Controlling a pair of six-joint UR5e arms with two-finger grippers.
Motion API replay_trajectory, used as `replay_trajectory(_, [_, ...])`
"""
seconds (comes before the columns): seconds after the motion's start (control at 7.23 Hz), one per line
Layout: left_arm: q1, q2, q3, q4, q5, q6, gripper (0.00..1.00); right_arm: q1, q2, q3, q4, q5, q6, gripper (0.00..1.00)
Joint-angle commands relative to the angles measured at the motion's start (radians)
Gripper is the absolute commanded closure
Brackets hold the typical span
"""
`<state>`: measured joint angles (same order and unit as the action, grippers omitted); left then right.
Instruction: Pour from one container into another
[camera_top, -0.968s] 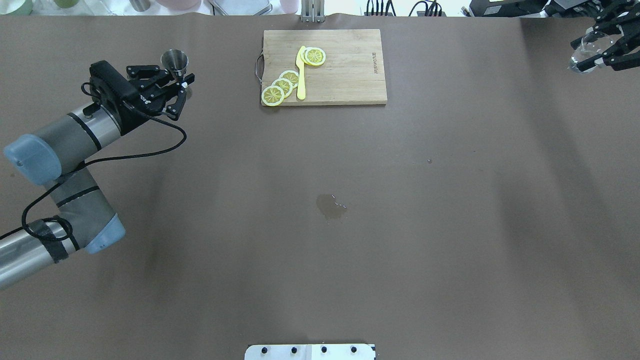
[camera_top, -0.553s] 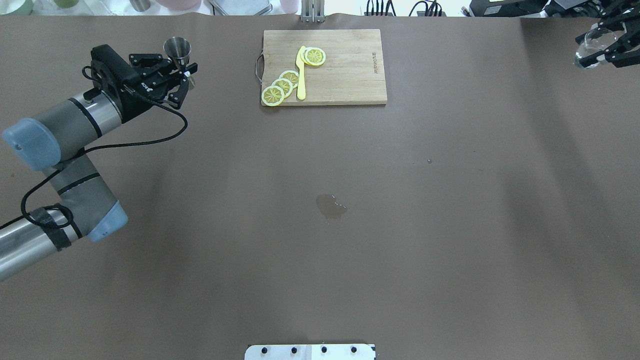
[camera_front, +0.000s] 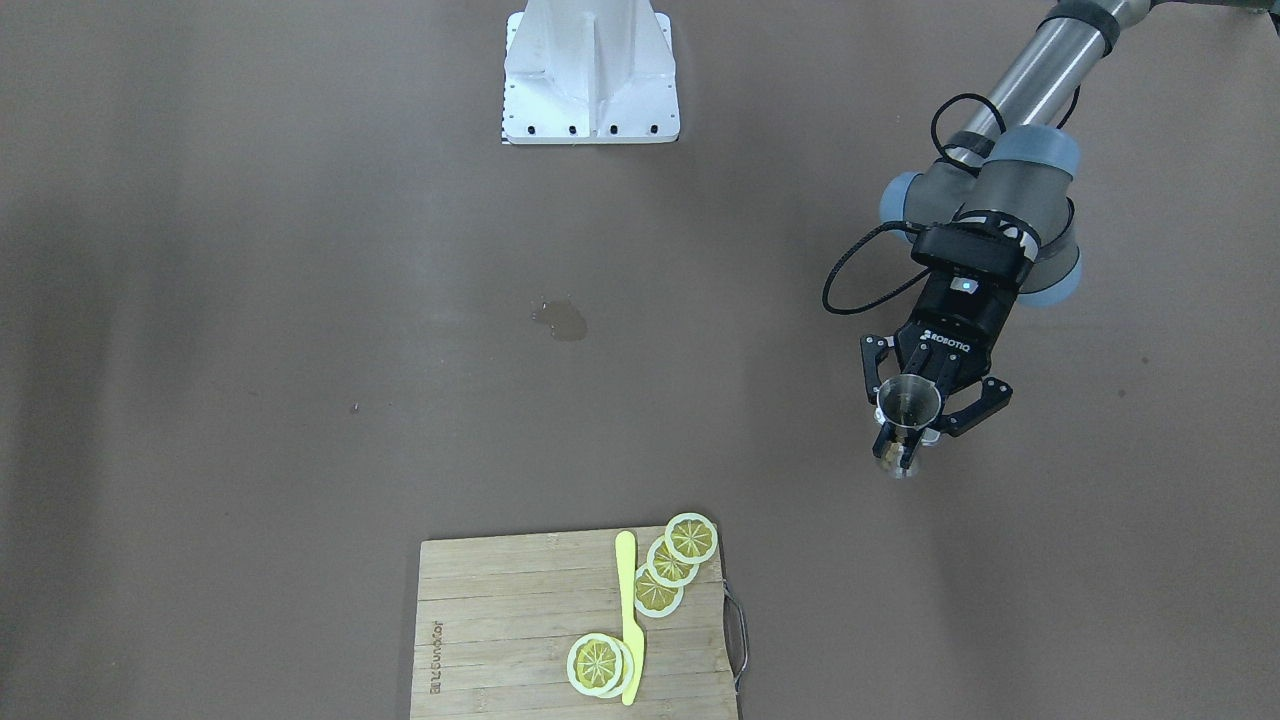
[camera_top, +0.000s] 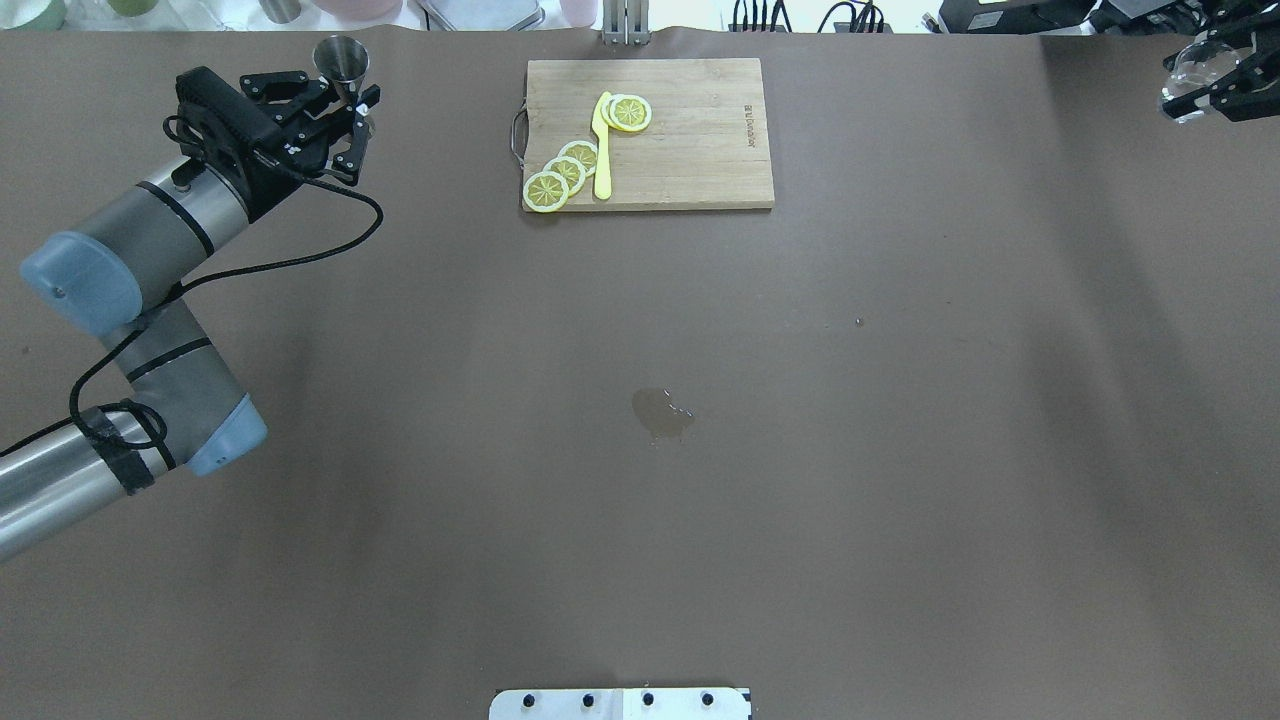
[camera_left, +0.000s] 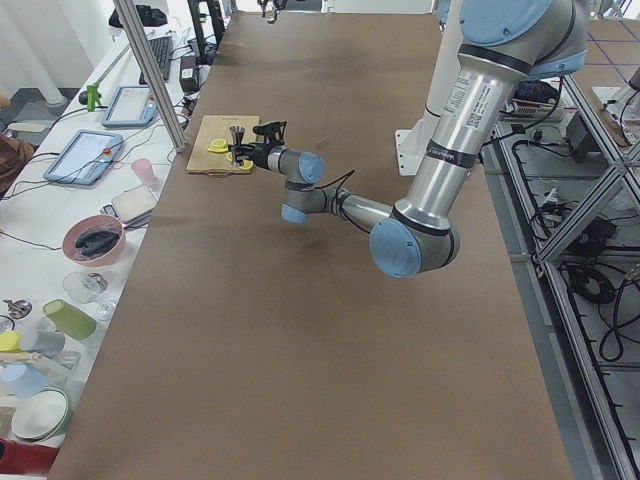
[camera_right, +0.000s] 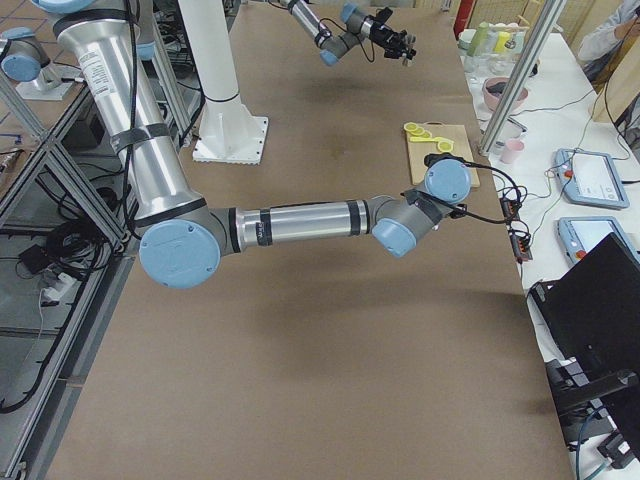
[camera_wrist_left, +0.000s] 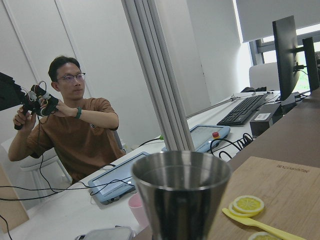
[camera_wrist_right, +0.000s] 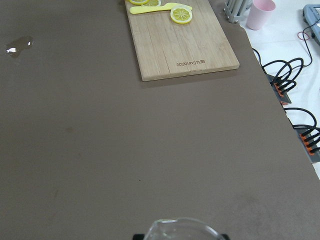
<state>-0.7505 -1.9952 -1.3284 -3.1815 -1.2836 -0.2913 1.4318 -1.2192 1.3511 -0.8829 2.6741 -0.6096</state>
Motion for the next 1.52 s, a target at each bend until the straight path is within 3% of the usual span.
replay_trajectory(0.0, [0.054,0.007,0.001,-0.003,0.064,-0.107,1.00,-0.002,0.004,0.014,0.004,-0.045,0.072,1.00])
replay_trajectory(0.28, [0.053,0.082,0.000,-0.009,0.099,-0.211,1.00,-0.010,0.006,0.002,0.071,-0.046,0.130,1.00])
replay_trajectory(0.55, [0.138,0.153,0.000,-0.082,0.261,-0.213,1.00,-0.030,0.017,0.002,0.096,-0.046,0.183,1.00])
replay_trajectory(0.83, [0.149,0.188,-0.003,-0.130,0.267,-0.213,1.00,-0.054,0.020,-0.019,0.236,-0.071,0.345,1.00])
replay_trajectory(1.11, [0.148,0.229,-0.003,-0.144,0.332,-0.216,1.00,-0.056,0.011,-0.049,0.301,-0.072,0.412,1.00])
replay_trajectory(1.38, [0.146,0.233,0.000,-0.127,0.325,-0.311,1.00,-0.054,-0.038,-0.050,0.395,-0.074,0.482,1.00])
